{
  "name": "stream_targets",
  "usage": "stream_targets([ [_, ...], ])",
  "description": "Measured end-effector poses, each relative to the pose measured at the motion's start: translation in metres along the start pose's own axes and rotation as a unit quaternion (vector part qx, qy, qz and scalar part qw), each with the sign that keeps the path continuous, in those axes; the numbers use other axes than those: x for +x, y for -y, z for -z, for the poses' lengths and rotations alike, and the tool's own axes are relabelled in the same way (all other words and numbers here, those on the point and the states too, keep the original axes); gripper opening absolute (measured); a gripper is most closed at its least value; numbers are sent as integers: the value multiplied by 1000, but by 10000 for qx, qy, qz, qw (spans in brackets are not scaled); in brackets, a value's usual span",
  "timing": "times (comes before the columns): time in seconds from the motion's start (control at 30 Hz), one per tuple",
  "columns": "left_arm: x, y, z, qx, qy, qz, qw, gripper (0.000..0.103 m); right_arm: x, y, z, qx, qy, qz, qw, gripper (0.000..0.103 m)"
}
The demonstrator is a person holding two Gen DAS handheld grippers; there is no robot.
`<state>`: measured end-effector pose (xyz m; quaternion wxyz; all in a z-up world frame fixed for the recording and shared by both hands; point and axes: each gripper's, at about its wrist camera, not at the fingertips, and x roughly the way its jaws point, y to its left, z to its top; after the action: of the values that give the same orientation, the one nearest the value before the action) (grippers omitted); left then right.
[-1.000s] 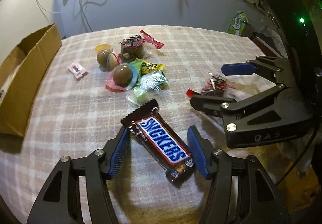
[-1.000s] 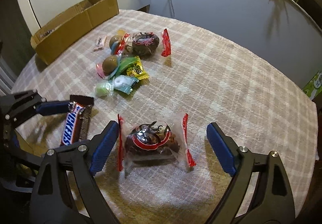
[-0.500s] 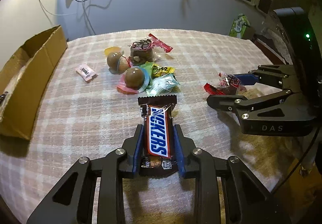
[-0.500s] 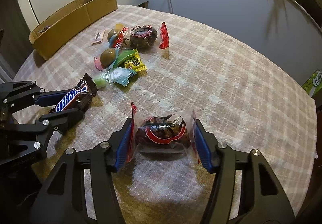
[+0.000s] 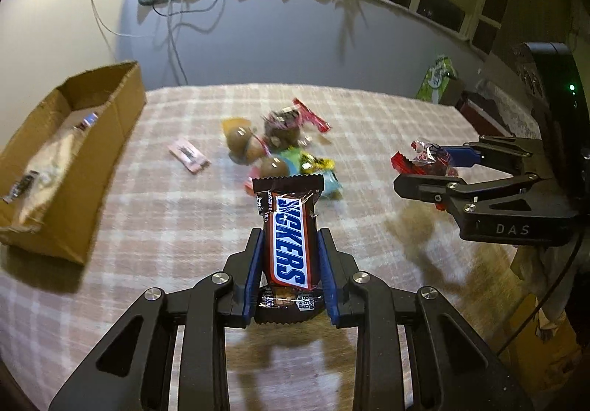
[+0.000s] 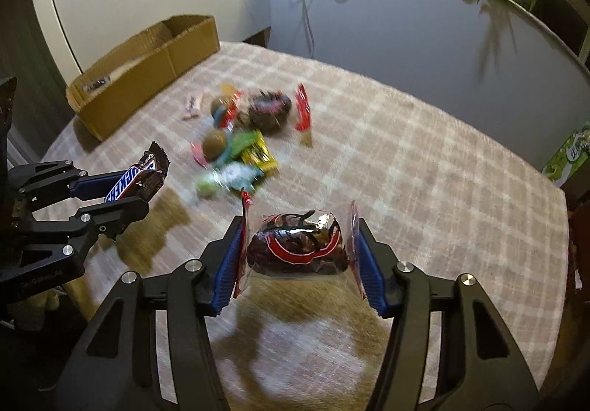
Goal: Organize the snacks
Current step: 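Grasp another Snickers bar with the left tool while the right tool grasps a chocolate bag, then carry the Snickers bar and chocolate bag into the box and release both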
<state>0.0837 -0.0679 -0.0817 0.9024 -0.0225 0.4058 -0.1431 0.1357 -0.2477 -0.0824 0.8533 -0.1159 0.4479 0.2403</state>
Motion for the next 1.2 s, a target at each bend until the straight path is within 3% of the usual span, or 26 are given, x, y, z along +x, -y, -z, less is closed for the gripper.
stream_targets([
  [0.53,-40,-79,-22,-420,528,-415,9969,27,3,-62,-76,-412,377,-310,9980,59],
  [1.2,-49,-194,-42,-957,692,-1031,9876,27,66,-153,-177,-959,447,-787,9913,59],
])
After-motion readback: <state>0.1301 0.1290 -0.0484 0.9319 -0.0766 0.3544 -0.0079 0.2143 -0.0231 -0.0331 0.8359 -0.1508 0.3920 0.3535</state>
